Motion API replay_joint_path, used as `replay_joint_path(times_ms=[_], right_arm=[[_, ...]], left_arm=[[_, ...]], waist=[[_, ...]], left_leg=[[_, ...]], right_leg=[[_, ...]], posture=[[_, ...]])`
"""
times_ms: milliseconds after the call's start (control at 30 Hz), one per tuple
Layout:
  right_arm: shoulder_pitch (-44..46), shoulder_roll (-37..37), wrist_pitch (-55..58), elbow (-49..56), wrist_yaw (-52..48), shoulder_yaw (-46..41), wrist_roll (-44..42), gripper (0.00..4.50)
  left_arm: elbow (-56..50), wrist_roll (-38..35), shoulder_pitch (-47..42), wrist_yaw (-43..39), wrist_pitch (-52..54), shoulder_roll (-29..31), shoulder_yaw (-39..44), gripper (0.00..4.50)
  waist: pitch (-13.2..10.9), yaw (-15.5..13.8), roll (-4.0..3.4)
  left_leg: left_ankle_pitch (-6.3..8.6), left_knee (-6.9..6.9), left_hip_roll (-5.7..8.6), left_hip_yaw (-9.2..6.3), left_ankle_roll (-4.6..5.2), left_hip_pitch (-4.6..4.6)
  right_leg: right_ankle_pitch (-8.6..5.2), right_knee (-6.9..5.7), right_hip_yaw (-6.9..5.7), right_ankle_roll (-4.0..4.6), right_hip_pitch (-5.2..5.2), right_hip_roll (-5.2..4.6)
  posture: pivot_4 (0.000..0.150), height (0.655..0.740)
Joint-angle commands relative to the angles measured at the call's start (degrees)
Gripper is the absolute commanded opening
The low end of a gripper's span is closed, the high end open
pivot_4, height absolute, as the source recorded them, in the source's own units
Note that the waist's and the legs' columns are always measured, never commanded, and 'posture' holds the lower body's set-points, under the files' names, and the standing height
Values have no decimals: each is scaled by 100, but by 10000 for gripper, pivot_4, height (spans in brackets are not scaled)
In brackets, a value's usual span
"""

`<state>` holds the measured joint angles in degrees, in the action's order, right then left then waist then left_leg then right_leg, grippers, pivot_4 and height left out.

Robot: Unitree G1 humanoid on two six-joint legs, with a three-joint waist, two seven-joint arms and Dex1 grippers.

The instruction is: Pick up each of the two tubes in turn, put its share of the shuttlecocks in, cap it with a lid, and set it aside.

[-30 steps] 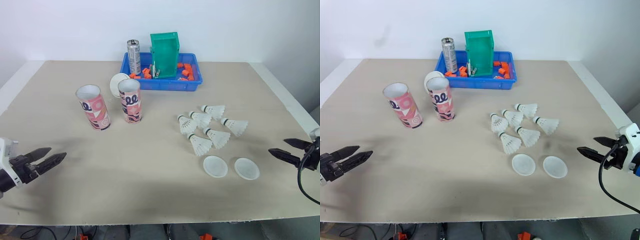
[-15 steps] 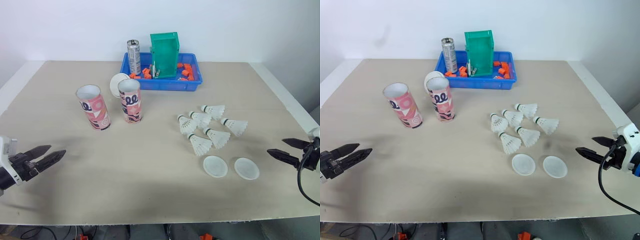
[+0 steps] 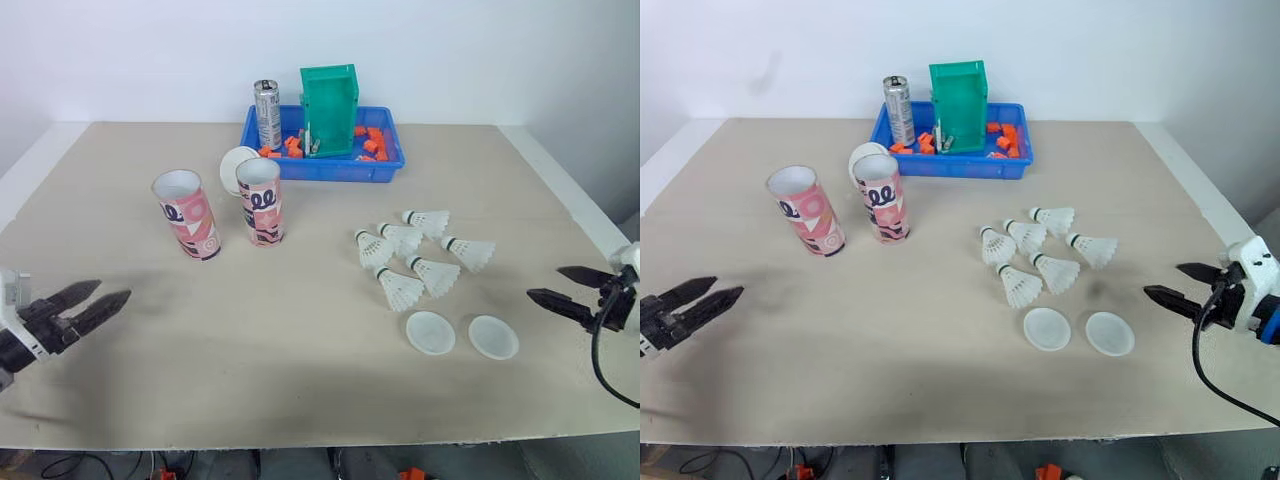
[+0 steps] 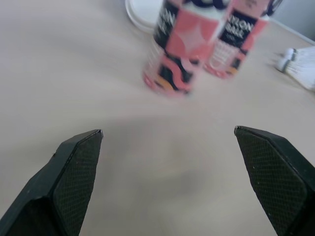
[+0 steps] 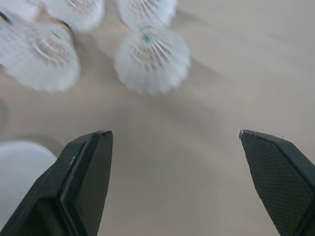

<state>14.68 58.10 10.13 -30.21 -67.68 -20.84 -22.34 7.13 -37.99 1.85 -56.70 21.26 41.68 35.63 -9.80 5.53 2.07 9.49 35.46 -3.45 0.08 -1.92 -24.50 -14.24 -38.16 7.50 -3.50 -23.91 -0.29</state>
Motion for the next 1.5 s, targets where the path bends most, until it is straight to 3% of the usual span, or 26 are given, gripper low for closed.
replay_joint_path(times_ms=[33, 300, 500, 667, 900, 1500], right_arm=[[-3, -124, 337, 1230, 62, -183, -454, 44312], [158, -594, 1526, 4018, 517, 151, -1491, 44312], [308, -1130, 1903, 5275, 1139, 930, -1553, 44312], [317, -1521, 1912, 5532, 1669, 1291, -1288, 44312], [313, -1866, 2207, 6236, 2030, 1756, -1415, 44312], [93, -2014, 2306, 6812, 2410, 1743, -1519, 44312]], left_arm=[[196, 352, -152, -137, -1093, -102, 31, 45000], [648, 761, -582, -313, -2065, -376, -579, 45000], [1586, 1180, -1408, -361, -2647, -482, -1161, 45000], [2604, 1462, -2267, -49, -3125, -730, -1403, 45000], [3549, 1606, -3105, -447, -3483, -1011, -1788, 45000], [5959, 2371, -4957, -466, -4363, -1119, -2176, 45000]], waist=[[0, -4, 0], [1, -70, -2], [2, -117, 1], [3, -177, 4], [4, -211, 5], [5, -283, 6]], left_leg=[[0, 0, 0, 0, 0, 0], [0, 0, -2, -1, 0, -3], [0, 3, -3, -4, 0, -11], [-2, 14, -1, -10, 2, -26], [-2, 13, -3, -23, 2, -41], [-3, 24, -3, -50, 4, -64]], right_leg=[[0, 0, 0, 0, 0, 0], [1, 0, -1, -4, 0, 1], [1, 0, -3, -4, -2, 2], [7, 0, -7, -18, -6, 3], [17, 0, -10, -41, -15, 16], [18, -2, -23, -45, -17, 25]], posture=[[1500, 7362], [1500, 7362], [1500, 7362], [1500, 7362], [1500, 7362], [1500, 7362]])
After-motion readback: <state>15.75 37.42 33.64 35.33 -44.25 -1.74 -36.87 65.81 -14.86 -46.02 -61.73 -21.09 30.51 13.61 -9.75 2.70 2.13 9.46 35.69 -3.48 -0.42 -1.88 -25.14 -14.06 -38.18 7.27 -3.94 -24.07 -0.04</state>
